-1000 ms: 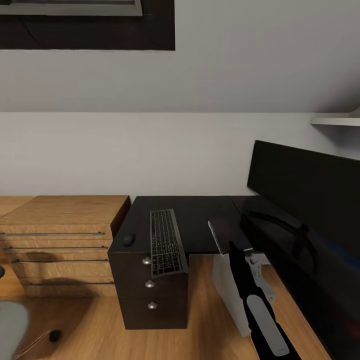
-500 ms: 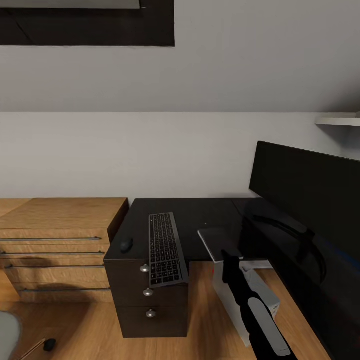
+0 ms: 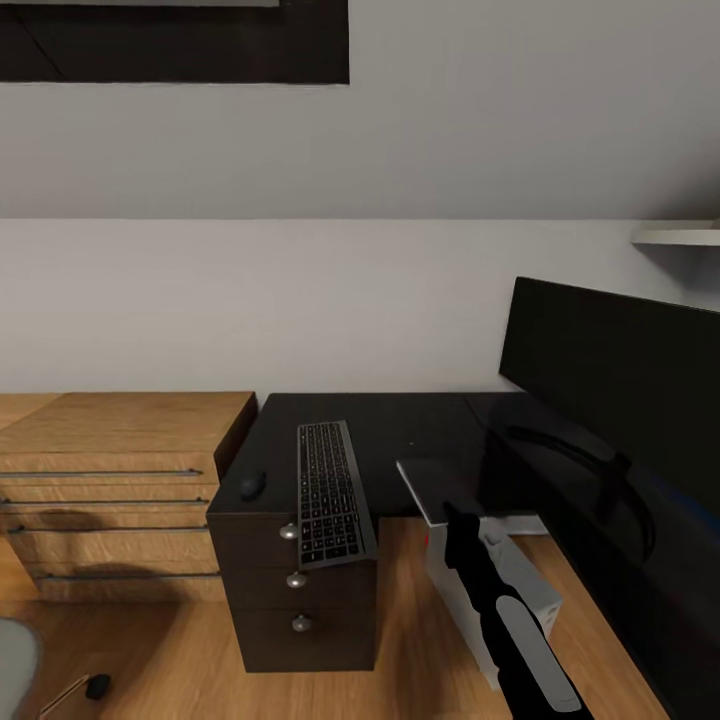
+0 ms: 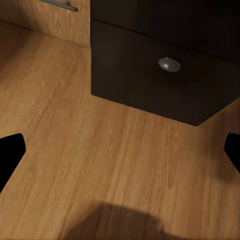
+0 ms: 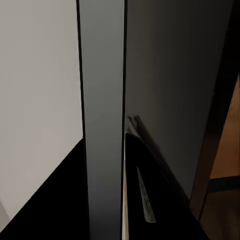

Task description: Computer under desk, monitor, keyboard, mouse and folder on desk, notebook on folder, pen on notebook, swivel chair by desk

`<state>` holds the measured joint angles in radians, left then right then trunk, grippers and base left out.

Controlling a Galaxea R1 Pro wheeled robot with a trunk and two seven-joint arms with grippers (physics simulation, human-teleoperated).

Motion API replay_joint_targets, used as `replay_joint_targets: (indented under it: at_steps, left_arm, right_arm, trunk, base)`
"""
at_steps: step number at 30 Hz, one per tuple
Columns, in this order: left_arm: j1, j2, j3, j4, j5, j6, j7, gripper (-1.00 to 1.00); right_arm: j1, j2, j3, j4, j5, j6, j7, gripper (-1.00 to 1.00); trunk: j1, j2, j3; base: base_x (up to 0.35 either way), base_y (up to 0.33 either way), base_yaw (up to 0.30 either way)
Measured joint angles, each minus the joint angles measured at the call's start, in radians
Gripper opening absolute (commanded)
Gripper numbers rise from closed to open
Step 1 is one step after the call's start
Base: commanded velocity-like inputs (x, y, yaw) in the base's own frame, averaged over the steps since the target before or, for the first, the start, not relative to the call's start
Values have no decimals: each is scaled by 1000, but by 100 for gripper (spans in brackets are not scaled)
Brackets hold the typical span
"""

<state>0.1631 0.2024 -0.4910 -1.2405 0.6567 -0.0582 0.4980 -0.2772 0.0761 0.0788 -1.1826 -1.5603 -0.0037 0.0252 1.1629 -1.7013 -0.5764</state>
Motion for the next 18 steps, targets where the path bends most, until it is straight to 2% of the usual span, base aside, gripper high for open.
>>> replay_joint_targets:
  at_steps: [18]
  left_arm:
    - [0, 1, 2, -19, 0, 0, 0, 100]
  right_arm:
    - [0, 1, 2, 11, 3, -5, -1, -100]
  trunk:
    - [69, -126, -56]
  base:
    - [0, 0, 0]
